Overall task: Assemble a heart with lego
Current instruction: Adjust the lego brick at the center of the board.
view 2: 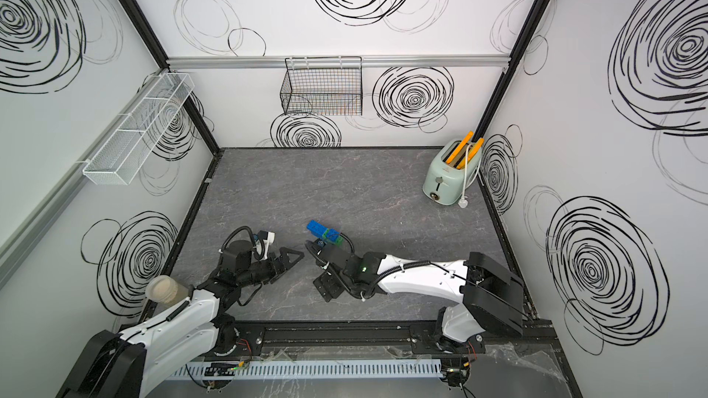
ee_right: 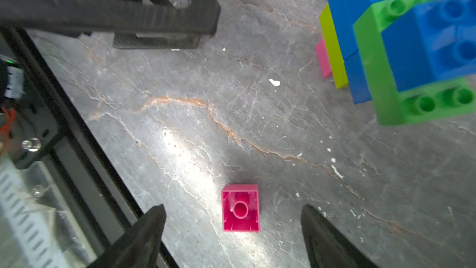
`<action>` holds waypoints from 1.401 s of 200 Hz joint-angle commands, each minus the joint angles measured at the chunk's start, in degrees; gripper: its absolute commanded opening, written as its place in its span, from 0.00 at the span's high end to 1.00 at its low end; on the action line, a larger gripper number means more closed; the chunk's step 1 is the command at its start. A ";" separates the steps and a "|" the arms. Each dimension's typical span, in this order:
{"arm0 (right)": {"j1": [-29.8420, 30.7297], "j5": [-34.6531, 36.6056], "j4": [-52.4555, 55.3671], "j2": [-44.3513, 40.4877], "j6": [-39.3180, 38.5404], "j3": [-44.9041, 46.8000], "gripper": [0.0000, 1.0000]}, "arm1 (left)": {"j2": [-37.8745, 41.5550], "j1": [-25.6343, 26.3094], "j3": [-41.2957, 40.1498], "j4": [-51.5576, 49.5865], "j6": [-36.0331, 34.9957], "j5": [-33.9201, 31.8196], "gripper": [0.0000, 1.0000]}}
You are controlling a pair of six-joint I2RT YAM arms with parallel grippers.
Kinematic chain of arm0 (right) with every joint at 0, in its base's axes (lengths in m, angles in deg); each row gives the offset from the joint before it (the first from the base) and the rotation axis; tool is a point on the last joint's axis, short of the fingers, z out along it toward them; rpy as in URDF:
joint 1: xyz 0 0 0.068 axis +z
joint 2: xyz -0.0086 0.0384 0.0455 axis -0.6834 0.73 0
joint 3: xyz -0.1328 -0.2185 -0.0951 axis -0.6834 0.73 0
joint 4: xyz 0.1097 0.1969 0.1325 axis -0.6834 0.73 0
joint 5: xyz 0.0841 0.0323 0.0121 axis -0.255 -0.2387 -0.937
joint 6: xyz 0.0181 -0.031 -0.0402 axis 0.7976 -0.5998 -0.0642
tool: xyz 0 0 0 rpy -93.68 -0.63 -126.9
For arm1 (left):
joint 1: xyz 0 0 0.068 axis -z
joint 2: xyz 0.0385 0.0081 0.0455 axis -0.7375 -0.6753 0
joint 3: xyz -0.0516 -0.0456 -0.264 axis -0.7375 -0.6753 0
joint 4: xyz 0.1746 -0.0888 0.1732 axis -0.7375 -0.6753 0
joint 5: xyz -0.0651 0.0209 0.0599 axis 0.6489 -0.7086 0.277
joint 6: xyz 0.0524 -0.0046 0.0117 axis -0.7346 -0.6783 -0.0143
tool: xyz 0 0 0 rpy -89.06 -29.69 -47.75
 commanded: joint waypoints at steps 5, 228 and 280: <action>-1.11 -10.81 4.58 1.04 0.17 -1.43 0.14 | 0.11 -0.76 0.49 1.46 -0.92 0.76 0.03; -1.25 -5.32 5.26 10.18 -3.08 -2.25 0.15 | -0.22 -1.06 0.00 2.29 -0.95 1.17 0.03; -5.92 -7.18 3.24 7.07 -1.91 2.61 0.14 | -0.07 -0.96 -0.17 2.41 -0.92 1.22 0.03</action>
